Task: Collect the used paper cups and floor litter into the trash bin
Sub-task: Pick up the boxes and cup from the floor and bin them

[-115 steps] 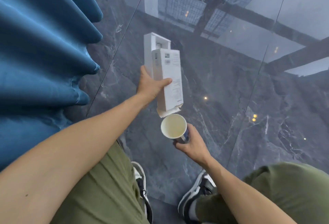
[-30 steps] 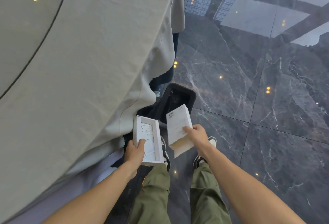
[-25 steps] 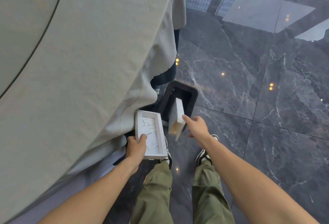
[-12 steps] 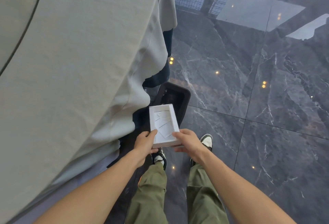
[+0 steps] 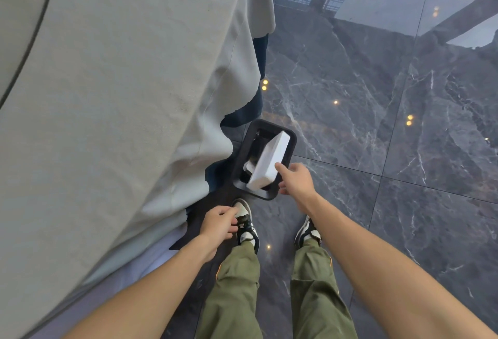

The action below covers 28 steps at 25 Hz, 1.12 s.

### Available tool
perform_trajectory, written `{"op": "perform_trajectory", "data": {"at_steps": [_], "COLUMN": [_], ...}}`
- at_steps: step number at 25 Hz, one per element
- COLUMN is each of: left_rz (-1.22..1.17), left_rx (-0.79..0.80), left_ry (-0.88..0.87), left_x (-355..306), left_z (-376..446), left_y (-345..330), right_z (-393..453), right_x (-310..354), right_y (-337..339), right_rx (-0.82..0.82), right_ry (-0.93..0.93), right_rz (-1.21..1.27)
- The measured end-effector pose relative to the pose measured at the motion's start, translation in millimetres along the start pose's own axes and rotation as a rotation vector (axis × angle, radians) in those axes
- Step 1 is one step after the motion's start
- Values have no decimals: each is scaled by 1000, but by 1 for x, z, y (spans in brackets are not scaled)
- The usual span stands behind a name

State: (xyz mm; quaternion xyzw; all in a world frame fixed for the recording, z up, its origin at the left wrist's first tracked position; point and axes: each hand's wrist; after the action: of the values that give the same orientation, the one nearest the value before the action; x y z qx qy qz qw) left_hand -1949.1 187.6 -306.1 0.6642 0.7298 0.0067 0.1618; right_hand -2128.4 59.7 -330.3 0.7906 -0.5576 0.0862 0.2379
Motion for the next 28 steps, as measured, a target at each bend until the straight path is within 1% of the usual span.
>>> {"op": "perform_trajectory", "data": {"at_steps": [3, 6, 9, 11, 13, 15, 17, 19, 21, 22, 24, 26, 28], "left_rz": [39, 73, 112, 184, 234, 240, 219, 194, 134, 132, 174, 207, 250], "left_rx": [-21, -23, -13, -30, -67, -119, -138, -123, -146, -186, -251, -267, -255], "left_ry": [-5, -27, -87, -151, -220, -270, -286, -305, -345, -377, -412, -409, -406], "left_x": [1, -7, -20, -30, -44, -61, -78, -94, -107, -113, -121, -125, -125], "left_z": [7, 16, 24, 33, 48, 66, 90, 128, 179, 203, 248, 296, 348], "left_y": [3, 3, -2, -7, -11, -14, -20, -29, -40, -42, -43, -44, -46], "right_z": [2, 2, 0, -1, 4, 14, 33, 66, 108, 128, 168, 209, 240], "right_x": [-6, -26, -44, -50, -49, -39, -21, 2, 29, 43, 60, 63, 58], "right_y": [0, 1, 4, 4, 4, 4, 5, 5, 4, 4, 3, 4, 7], "right_rx": [5, 88, 174, 187, 177, 154, 126, 98, 72, 67, 97, 172, 259], "right_ry": [26, -11, -27, 8, 110, 275, 439, 630, 763, 772, 700, 621, 592], "right_rz": [-84, -184, -299, -365, -488, -617, -693, -802, -876, -855, -742, -701, -690]}}
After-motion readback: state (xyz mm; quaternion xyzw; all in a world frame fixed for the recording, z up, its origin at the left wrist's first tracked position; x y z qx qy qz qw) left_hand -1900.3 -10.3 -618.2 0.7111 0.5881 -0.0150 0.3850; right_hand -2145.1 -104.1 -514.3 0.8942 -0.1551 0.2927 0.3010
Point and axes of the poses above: each hand's wrist, its own z-axis towards the middle knuckle, its own y-axis out of the back of the hand, x = y × z
